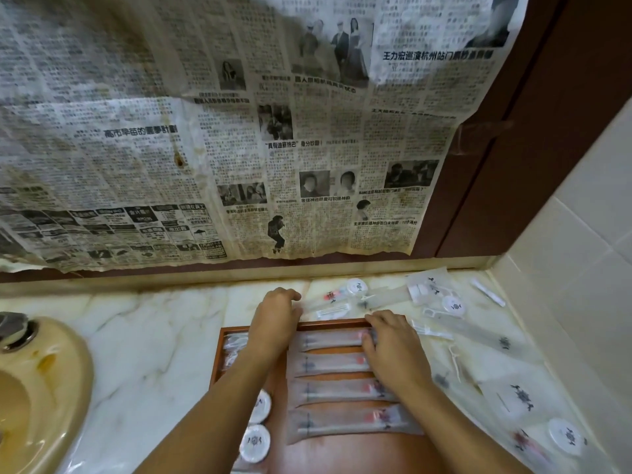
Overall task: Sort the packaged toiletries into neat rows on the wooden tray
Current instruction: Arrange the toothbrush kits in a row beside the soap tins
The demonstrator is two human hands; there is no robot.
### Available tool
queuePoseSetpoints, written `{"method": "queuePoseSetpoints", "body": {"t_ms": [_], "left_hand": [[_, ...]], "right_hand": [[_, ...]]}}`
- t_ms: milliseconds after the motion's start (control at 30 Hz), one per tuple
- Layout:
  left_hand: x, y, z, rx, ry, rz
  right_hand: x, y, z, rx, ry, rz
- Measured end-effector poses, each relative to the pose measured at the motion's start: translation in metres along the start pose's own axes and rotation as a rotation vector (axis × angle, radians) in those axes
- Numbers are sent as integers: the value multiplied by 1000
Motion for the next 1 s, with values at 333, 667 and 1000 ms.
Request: {"method": "queuePoseSetpoints", "body": {"t_ms": [333,667,1000], "left_hand": [[1,24,40,-188,53,278],[8,16,40,-122,125,324],[15,-28,9,88,199,281]], "right_hand": [[-3,0,1,126,-48,-104],[-2,6,-4,126,-20,-119],[-7,1,-3,8,-21,-68]]}}
Point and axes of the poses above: each hand's wrist, its own z-axis towards the middle knuckle, its own y-axis out of the palm, x = y × z, the point moved 8 cm from there along z, towards the middle knuckle, and after that the axes turned 4 degrees about z, right-handed, at the moved point
